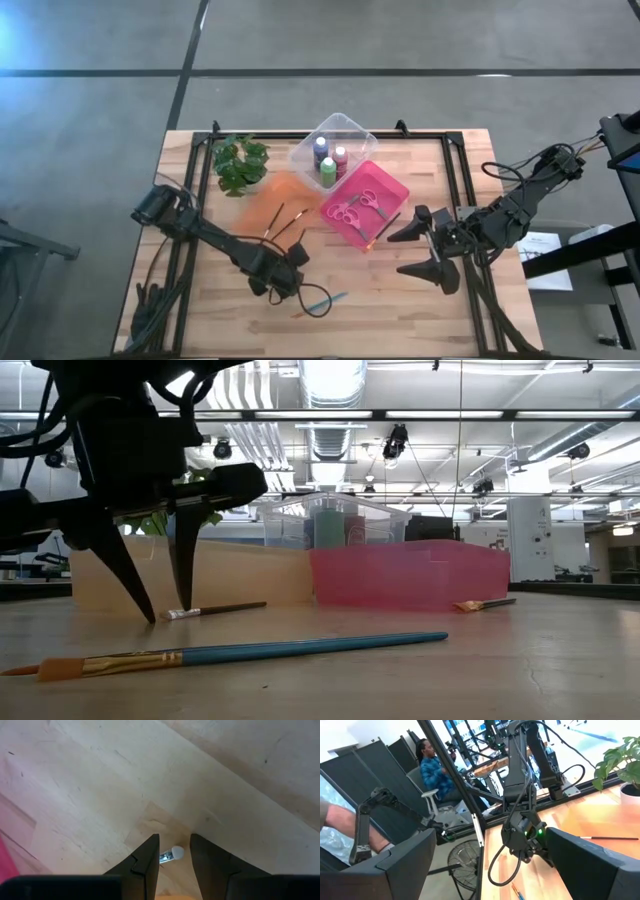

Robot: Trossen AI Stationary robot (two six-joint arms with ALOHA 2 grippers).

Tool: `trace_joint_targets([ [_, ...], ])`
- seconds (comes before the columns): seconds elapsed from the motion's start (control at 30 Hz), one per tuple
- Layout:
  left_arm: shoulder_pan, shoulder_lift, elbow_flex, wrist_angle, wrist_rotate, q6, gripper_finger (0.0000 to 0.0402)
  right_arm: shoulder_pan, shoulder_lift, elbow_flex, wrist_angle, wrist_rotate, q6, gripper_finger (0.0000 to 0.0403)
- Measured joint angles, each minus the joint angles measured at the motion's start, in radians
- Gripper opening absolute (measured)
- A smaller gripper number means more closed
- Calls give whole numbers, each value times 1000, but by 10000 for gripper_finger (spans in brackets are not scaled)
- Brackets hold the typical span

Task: Pick & Place Paint Supplies
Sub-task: Put the black eyeshadow brush into the yellow bin

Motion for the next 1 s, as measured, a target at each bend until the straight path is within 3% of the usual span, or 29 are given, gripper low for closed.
trace_joint_targets([
  [0.63,0,2,1,-28,-48,-51,115,0,0,-13,6,0,6,370],
  [1.0,0,3,-1,-20,-14,-51,8,0,0,-13,10,0,6,370],
])
